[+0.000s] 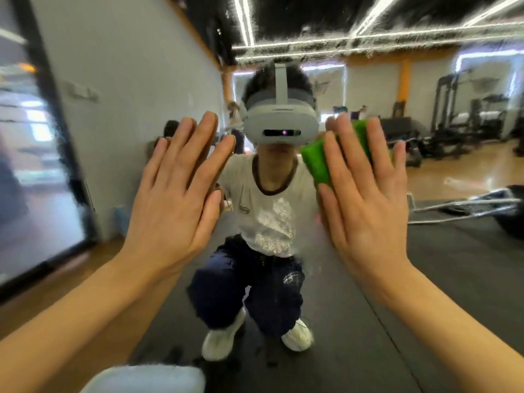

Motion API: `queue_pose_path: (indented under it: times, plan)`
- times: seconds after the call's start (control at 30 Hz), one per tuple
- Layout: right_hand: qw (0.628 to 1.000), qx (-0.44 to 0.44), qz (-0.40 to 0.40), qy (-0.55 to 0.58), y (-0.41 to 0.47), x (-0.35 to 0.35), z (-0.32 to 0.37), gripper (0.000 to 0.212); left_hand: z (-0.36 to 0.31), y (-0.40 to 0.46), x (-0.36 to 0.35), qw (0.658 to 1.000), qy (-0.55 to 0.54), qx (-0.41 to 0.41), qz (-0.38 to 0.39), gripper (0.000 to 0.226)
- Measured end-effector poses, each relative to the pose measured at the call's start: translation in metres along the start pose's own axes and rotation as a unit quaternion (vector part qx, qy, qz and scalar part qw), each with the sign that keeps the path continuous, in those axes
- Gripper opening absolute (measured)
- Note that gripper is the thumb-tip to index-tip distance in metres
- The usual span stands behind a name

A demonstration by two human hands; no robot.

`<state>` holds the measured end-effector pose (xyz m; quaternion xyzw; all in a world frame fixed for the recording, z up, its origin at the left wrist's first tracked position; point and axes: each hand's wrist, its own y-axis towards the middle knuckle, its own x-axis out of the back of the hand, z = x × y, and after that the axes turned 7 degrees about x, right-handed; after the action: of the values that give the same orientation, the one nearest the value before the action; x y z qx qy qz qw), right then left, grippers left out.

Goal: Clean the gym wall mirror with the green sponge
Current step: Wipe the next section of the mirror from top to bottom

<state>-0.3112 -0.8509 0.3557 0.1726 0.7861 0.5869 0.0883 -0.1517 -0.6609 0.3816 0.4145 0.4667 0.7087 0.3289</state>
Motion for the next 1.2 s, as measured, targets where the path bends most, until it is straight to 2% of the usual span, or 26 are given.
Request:
queue_pose_path:
  times: [0.07, 0.13, 0.23, 0.33, 0.37, 0.47, 0.53, 0.57, 0.67, 0.77, 0.8, 0.87, 0.93, 0.97, 1.0, 1.07, 1.13, 1.2]
  plan:
    - [0.995, -0.081, -0.044, 0.022, 0.024, -0.005, 0.009, 0.048, 0.0, 0.0, -0.001, 1.0, 0.002, -0.004, -0.003, 0.056]
    - [0.994, -0.096, -0.042, 0.032, 0.004, -0.009, 0.034, 0.051, 0.001, -0.001, -0.002, 1.0, 0.005, -0.008, -0.006, 0.056]
    - [0.998, 0.016, 0.061, 0.0, -0.08, -0.014, 0.075, 0.06, 0.003, -0.001, -0.006, 1.0, 0.016, -0.013, -0.017, 0.058]
    - [0.986, 0.12, 0.11, -0.042, -0.096, -0.007, 0.058, 0.061, 0.006, 0.0, -0.007, 0.999, 0.02, -0.021, -0.018, 0.058]
    - [0.989, 0.107, 0.093, -0.047, -0.077, -0.006, 0.048, 0.057, 0.006, 0.0, -0.008, 0.999, 0.021, -0.024, -0.018, 0.058]
    - [0.997, -0.073, -0.008, 0.008, 0.0, -0.004, 0.026, 0.051, 0.008, -0.001, -0.01, 0.999, 0.028, -0.031, -0.023, 0.057]
    - [0.989, -0.139, -0.041, 0.038, 0.021, -0.01, 0.04, 0.051, 0.008, -0.001, -0.012, 0.999, 0.026, -0.032, -0.026, 0.058]
    - [0.992, -0.122, -0.031, 0.025, 0.013, -0.014, 0.054, 0.052, 0.008, -0.001, -0.011, 0.999, 0.024, -0.031, -0.029, 0.058]
    - [0.997, 0.008, 0.072, -0.027, -0.066, -0.022, 0.094, 0.062, 0.008, -0.001, -0.011, 0.998, 0.032, -0.034, -0.04, 0.056]
    - [0.984, 0.114, 0.121, -0.065, -0.091, -0.013, 0.088, 0.059, 0.008, -0.002, -0.011, 0.998, 0.023, -0.033, -0.044, 0.057]
    - [0.987, 0.102, 0.109, -0.065, -0.073, -0.013, 0.08, 0.055, 0.008, -0.002, -0.012, 0.998, 0.017, -0.033, -0.046, 0.057]
    - [0.999, -0.008, 0.044, -0.031, -0.016, -0.015, 0.069, 0.052, 0.008, -0.002, -0.012, 0.998, 0.013, -0.034, -0.051, 0.057]
    - [0.994, -0.107, -0.013, 0.014, 0.026, -0.019, 0.07, 0.052, 0.009, -0.002, -0.012, 0.998, 0.017, -0.032, -0.051, 0.058]
    - [0.993, -0.117, -0.013, 0.02, 0.029, -0.021, 0.075, 0.052, 0.009, -0.003, -0.012, 0.998, 0.017, -0.032, -0.047, 0.059]
    - [0.996, -0.09, 0.002, 0.017, 0.017, -0.021, 0.079, 0.051, 0.009, -0.004, -0.012, 0.998, 0.015, -0.034, -0.044, 0.059]
    - [0.997, 0.027, 0.064, -0.02, -0.04, -0.02, 0.08, 0.052, 0.009, -0.004, -0.012, 0.998, 0.014, -0.038, -0.043, 0.059]
    - [0.979, 0.135, 0.121, -0.088, -0.094, -0.005, 0.067, 0.056, 0.009, -0.005, -0.012, 0.998, 0.015, -0.04, -0.04, 0.06]
    - [0.981, 0.126, 0.127, -0.079, -0.105, 0.001, 0.057, 0.051, 0.01, -0.005, -0.012, 0.998, 0.018, -0.04, -0.041, 0.059]
